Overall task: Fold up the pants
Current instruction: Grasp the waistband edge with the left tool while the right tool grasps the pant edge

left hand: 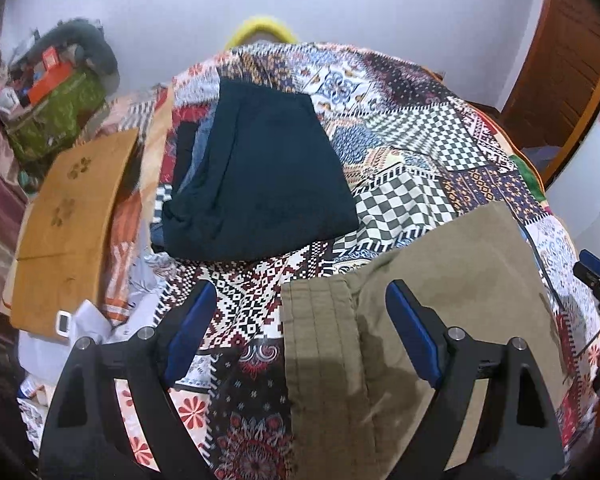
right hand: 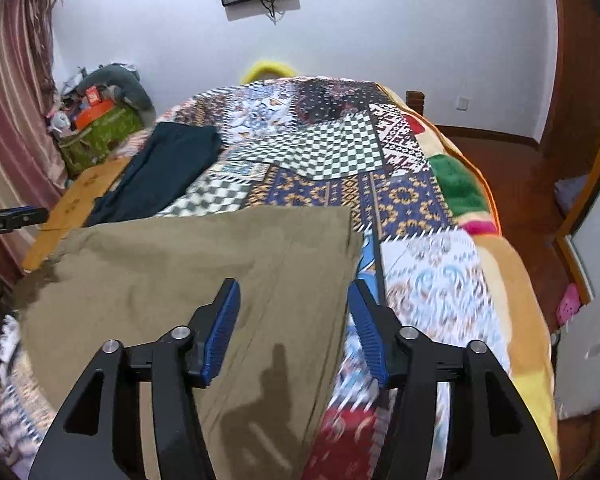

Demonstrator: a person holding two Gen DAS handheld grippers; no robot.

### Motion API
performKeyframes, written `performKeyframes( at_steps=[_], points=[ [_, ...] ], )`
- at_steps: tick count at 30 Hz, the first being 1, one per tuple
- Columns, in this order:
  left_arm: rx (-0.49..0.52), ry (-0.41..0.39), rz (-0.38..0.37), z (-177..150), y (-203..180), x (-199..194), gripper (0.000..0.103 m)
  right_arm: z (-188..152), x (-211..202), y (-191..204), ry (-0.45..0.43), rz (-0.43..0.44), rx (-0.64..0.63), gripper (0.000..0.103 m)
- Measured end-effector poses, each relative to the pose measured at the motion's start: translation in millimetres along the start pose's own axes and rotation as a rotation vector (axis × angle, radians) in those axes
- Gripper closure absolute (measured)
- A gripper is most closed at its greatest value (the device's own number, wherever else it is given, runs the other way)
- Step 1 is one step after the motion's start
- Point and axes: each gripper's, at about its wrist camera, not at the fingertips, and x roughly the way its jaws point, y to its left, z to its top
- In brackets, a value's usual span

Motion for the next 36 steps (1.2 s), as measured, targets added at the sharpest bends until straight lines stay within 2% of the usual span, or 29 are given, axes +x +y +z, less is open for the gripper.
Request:
performKeyframes(
  at_steps=[2,9,14,20,22,24,25,28,33,36],
  points=[
    [-0.020,0.026,0.000,5.4,3.4,13.9,0.016,6.4,16.4,-4.1,0.014,-0.016,-0.008,0.041],
    [-0.030,0.096,-0.007,12.7,8.7,51.7,0.016,27.4,77.5,-25.5,0.083,-0.007,0.004,0.041],
    [-0.003,0.133,-0.031,7.1,6.6,71.9,0.016,42.5,116.7,-43.6,0.111,0.010,0.045,0.041],
    [-0.004,0.138,-0.069,-0.6,7.0,84.1,0.016,49.2,157.9,-49.2,0.177,0.049,0.038,0.059],
    [0.005,0.146,-0.079,-2.4,5.8,87.3,0.016,48.2,164.7,-50.4,0.190,0.049,0.043,0.068],
    [0.005,0.134,-0.079,-3.7,6.2,87.4,0.016,48.1,167.9,-52.6,0.201,0.051,0.056,0.088],
    [0.003,0.125,-0.078,-4.1,6.8,86.9,0.019,47.4,169.3,-53.2,0.208,0.044,0.055,0.093],
    [-0.004,0.107,-0.066,-5.6,8.1,84.9,0.026,46.1,172.0,-54.9,0.223,0.052,0.055,0.094],
    [-0.034,0.075,0.038,-12.6,10.5,83.7,0.025,46.6,177.8,-45.1,0.237,0.001,-0.005,0.095],
    [-0.034,0.071,0.038,-14.0,10.2,82.9,0.025,45.5,178.1,-38.1,0.232,-0.036,-0.045,0.095]
  ],
)
